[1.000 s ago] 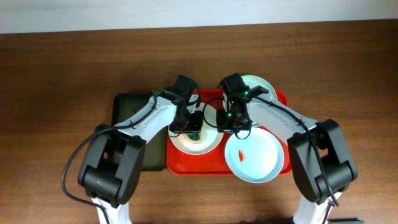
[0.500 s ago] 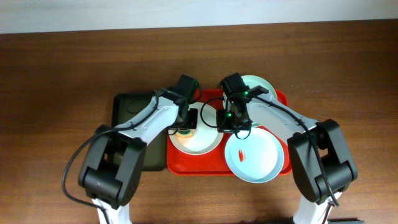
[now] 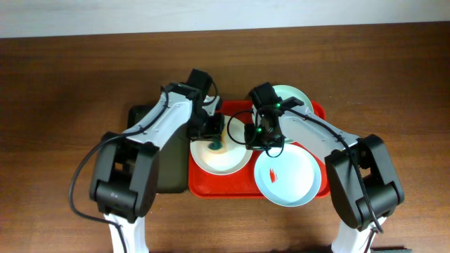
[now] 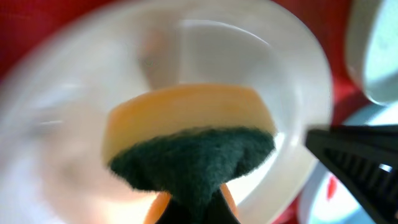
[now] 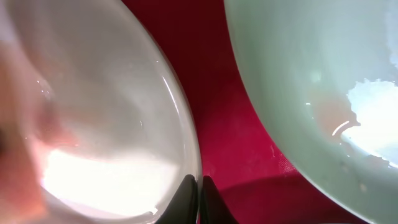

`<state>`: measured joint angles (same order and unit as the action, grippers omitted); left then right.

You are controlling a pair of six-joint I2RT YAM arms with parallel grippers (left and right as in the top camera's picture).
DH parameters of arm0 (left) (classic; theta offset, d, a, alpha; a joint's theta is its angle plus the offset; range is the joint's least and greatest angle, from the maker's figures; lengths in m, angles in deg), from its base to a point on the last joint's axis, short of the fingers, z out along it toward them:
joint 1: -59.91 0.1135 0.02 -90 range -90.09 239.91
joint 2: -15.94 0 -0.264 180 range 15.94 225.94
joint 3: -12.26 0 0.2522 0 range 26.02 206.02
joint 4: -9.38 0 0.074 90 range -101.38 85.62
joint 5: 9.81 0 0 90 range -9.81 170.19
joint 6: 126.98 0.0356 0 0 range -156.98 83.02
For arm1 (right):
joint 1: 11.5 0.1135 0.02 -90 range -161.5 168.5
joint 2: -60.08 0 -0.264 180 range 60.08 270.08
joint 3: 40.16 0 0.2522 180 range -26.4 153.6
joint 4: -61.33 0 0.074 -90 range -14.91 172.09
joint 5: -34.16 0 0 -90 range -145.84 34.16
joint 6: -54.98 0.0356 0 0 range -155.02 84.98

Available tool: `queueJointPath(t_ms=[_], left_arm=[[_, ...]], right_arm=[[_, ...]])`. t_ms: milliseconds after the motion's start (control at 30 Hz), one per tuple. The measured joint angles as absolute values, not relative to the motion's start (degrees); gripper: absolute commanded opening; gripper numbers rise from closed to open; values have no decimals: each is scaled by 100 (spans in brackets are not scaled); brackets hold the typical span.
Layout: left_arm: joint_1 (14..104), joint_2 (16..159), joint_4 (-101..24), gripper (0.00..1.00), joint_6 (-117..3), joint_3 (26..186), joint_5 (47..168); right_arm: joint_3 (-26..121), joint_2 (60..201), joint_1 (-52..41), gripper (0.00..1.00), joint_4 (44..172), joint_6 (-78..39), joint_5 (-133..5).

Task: Clean dirty plates on tray and stack at the side
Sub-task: 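Scrub the white plate with the sponge while the right gripper holds the rim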

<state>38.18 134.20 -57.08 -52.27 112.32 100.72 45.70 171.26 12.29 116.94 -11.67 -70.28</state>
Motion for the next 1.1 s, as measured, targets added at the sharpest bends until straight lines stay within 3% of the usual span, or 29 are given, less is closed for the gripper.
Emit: queueJointPath(t_ms=[100,267,367,567,833,1100], left_arm=[[3756,13315,-5846,0,-5329,11243,9045],[3429,13313,-5400,0,-5598,10694,8479],[3407,13309,-5359,0,-5670,10659,8577],[3407,13376,-5816,0,-5367,10869,10077],[3422,13166,-5918,0,-5552,11265,8322],[3158,13475,-5649,0,-5655,10939,8372]], right_arm=[[4570,17126,1229,4,11694,-1171,-7028],[4570,17126,1229,4,11705,-1171,-7028],[4570,17126,1229,4,11707,-1171,-7028],[4570,17126,1229,4,11709,-1182,-7028],[4570,17126,1229,4,11707,-1188,-7028],[4570,17126,1233,4,11711,-1193,-7026]])
